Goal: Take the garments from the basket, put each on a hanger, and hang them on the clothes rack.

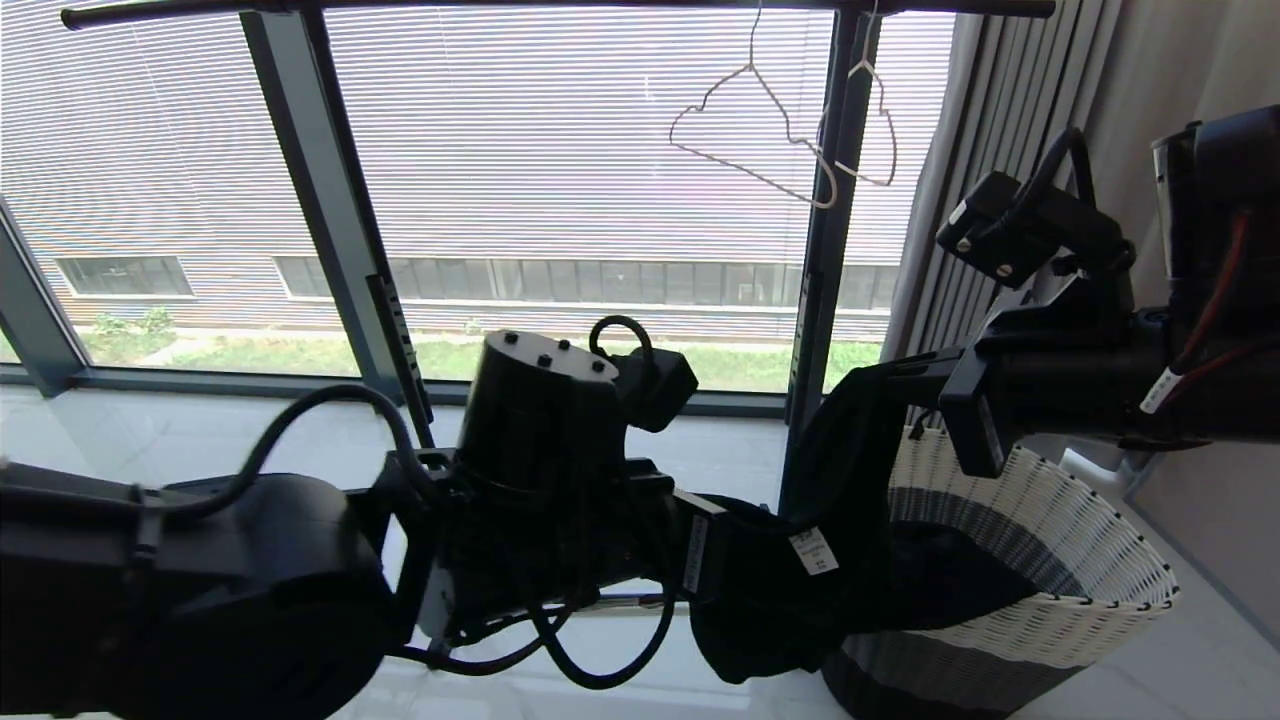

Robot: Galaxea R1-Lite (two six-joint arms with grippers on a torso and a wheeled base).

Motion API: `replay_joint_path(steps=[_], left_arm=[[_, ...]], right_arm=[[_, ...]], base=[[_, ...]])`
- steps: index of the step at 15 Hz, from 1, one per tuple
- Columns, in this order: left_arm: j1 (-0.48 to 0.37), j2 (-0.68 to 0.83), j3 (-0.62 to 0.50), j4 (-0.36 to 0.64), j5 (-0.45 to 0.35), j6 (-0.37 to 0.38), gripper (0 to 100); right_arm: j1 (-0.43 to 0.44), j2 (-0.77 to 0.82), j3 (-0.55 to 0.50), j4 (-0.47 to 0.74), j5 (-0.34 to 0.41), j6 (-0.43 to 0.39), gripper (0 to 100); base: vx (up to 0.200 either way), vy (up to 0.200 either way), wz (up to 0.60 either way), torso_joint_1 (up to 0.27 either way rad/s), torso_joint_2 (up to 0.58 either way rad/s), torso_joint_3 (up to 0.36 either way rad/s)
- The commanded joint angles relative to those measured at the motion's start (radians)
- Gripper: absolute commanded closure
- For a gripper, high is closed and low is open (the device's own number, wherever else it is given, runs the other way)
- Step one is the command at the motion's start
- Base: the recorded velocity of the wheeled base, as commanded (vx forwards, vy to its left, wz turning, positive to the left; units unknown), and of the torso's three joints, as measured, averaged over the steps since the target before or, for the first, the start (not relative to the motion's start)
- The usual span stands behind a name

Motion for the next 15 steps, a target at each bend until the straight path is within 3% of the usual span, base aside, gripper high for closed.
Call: replay_joint_path(steps=[1, 3, 5, 7, 10, 12, 15], left_arm=[[0.034, -0.335, -0.109, 0.305, -0.002, 0.004, 100], [0.062, -0.388, -0.206, 0.458, 0.000, 0.014, 100], [0.063, -0.380, -0.283, 0.539, 0.007, 0.108, 100], [0.051, -0.343, -0.353, 0.617, 0.066, 0.212, 100], [0.009, -0.296, -0.393, 0.654, 0.124, 0.304, 100], [0.000, -0.259, -0.391, 0.654, 0.123, 0.438, 100], [-0.015, -0.237, -0.444, 0.654, 0.116, 0.444, 100]], right_arm=[[0.041, 0.015, -0.002, -0.048, 0.005, 0.002, 100], [0.055, 0.018, -0.002, -0.098, 0.004, 0.012, 100], [0.053, -0.019, 0.003, -0.092, -0.001, 0.012, 100], [0.035, -0.077, 0.006, -0.048, -0.007, 0.012, 100], [0.009, -0.169, 0.006, 0.093, -0.021, 0.011, 100], [-0.029, -0.212, -0.005, 0.124, -0.021, 0.006, 100], [-0.034, -0.208, -0.055, 0.126, -0.021, 0.005, 100]], base=[[0.000, 0.000, 0.00, 0.000, 0.00, 0.000], [0.000, 0.000, 0.00, 0.000, 0.00, 0.000], [0.000, 0.000, 0.00, 0.000, 0.00, 0.000], [0.000, 0.000, 0.00, 0.000, 0.00, 0.000], [0.000, 0.000, 0.00, 0.000, 0.00, 0.000], [0.000, 0.000, 0.00, 0.000, 0.00, 0.000], [0.000, 0.000, 0.00, 0.000, 0.00, 0.000]])
